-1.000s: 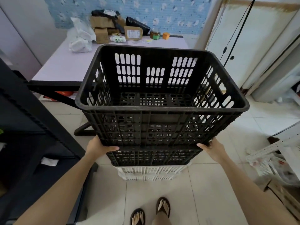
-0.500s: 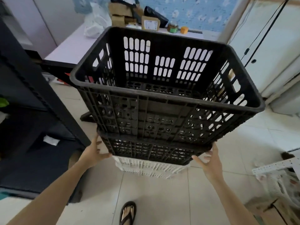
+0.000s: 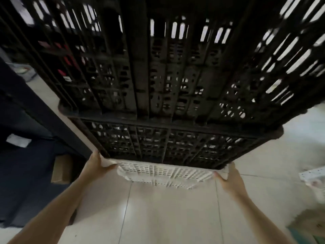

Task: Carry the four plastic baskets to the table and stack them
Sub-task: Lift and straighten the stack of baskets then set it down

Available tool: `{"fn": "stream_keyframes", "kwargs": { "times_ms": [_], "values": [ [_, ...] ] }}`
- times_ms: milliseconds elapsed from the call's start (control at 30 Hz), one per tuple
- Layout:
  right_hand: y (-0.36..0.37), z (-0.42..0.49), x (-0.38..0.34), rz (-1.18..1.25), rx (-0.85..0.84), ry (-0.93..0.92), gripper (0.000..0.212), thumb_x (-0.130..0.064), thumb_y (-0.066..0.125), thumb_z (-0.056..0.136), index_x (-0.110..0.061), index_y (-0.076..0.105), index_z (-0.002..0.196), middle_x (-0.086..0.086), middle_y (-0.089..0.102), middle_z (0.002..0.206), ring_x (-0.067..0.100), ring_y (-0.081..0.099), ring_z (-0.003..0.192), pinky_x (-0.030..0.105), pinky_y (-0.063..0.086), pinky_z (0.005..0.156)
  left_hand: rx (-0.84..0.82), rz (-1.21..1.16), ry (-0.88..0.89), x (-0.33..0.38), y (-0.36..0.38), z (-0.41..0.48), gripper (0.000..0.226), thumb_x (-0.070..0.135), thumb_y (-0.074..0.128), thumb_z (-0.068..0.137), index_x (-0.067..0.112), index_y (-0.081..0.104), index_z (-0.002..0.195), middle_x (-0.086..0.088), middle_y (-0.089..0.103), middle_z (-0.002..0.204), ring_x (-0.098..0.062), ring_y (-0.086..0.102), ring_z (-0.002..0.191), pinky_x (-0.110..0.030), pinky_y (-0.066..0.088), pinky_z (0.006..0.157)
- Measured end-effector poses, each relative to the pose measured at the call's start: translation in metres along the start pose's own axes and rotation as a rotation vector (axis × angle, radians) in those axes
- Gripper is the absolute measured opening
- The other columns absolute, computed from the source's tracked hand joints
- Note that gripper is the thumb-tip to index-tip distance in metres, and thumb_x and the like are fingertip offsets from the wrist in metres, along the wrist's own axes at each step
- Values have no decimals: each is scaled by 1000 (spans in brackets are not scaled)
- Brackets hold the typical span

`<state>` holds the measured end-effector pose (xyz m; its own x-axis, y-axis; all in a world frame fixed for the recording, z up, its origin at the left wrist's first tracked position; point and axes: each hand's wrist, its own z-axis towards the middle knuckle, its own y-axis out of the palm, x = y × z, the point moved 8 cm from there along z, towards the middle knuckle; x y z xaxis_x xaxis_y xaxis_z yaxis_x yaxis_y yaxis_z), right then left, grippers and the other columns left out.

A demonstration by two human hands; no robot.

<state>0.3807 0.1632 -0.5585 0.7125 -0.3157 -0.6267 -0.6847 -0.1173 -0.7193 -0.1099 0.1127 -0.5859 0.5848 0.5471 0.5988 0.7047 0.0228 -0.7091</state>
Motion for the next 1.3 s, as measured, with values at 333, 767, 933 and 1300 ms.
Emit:
{"fn": "stream_keyframes", "kwargs": {
  "times_ms": [333, 767, 933, 1300],
  "values": [
    [19, 8, 15, 194, 222, -39, 55, -35, 62, 88, -19, 38, 135, -9, 56, 110, 17, 51, 90, 24, 32, 81, 251, -194, 104, 1, 22, 5, 90, 25, 91, 59, 18, 31, 126, -11, 62, 125, -29, 60, 117, -48, 51, 98],
    [28, 13, 19, 84, 334, -103, 42, -46, 45, 93, -27, 33, 128, 12, 65, 113, 38, 61, 100, 44, 48, 83, 283, -184, 154, 14, 21, -4, 91, 27, 94, 54, 8, 38, 122, -8, 55, 127, -21, 54, 120, -30, 47, 95],
    [28, 15, 20, 50, 346, -108, 45, -42, 45, 95, -14, 36, 129, 17, 65, 111, 42, 61, 95, 46, 48, 79, 279, -188, 171, 15, 20, -5, 90, 29, 93, 54, 8, 38, 122, -8, 56, 126, -21, 55, 120, -35, 49, 97],
    [34, 7, 17, 85, 411, -63, 51, -55, 38, 91, -9, 36, 115, 17, 62, 92, 42, 60, 84, 44, 46, 71, 216, -212, 178, 11, 19, -2, 102, 60, 84, 42, 24, 33, 123, -2, 52, 131, -19, 56, 123, -46, 52, 98]
  ]
}}
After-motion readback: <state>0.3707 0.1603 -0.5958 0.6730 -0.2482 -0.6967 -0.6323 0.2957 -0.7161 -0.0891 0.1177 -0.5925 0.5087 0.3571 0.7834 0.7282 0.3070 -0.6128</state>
